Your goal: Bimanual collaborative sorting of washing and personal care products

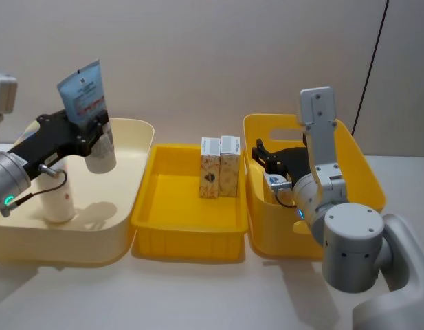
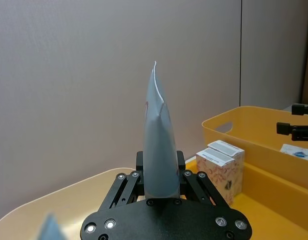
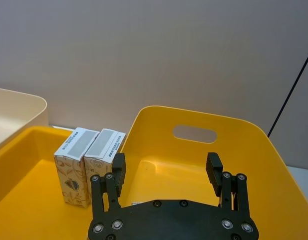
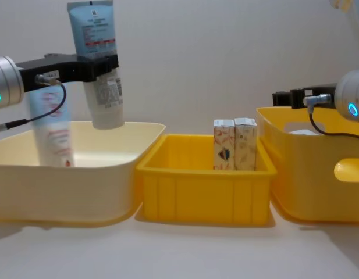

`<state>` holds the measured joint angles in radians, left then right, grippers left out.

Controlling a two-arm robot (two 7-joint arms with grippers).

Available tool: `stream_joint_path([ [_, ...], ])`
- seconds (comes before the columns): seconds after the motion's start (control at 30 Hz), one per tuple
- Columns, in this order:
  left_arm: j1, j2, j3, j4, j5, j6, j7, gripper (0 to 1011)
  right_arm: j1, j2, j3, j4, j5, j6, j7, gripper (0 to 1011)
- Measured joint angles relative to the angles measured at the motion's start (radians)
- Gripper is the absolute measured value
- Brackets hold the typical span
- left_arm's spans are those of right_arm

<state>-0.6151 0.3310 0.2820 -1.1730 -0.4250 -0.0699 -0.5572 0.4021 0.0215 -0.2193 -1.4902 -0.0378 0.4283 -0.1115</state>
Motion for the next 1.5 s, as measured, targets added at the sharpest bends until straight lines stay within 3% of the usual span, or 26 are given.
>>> stream_joint_path([
  [0.3, 0.021, 0.029, -0.01, -0.067, -0.023, 0.026, -0.012, 310, 0.0, 0.0, 0.0, 0.0, 0.0, 0.0, 0.0, 1001],
  [0.57, -0.021, 0.037, -0.005, -0.062, -0.039, 0.001, -0.061, 310, 0.0, 0.0, 0.0, 0.0, 0.0, 0.0, 0.0, 1001],
  [1.0, -0.18, 0.0, 0.026, 0.09, -0.081, -0.072, -0.211, 308, 0.001, 0.01, -0.009, -0.006, 0.001, -0.016, 0.036, 1001],
  [1.17, -0.248, -0.021, 0.044, 0.174, -0.095, -0.099, -0.275, 310, -0.002, 0.022, -0.016, -0.025, 0.017, -0.042, 0.086, 1001],
  [1.5, -0.321, -0.05, 0.073, 0.278, -0.108, -0.108, -0.342, 310, -0.015, 0.039, -0.015, -0.074, 0.069, -0.086, 0.184, 1001],
])
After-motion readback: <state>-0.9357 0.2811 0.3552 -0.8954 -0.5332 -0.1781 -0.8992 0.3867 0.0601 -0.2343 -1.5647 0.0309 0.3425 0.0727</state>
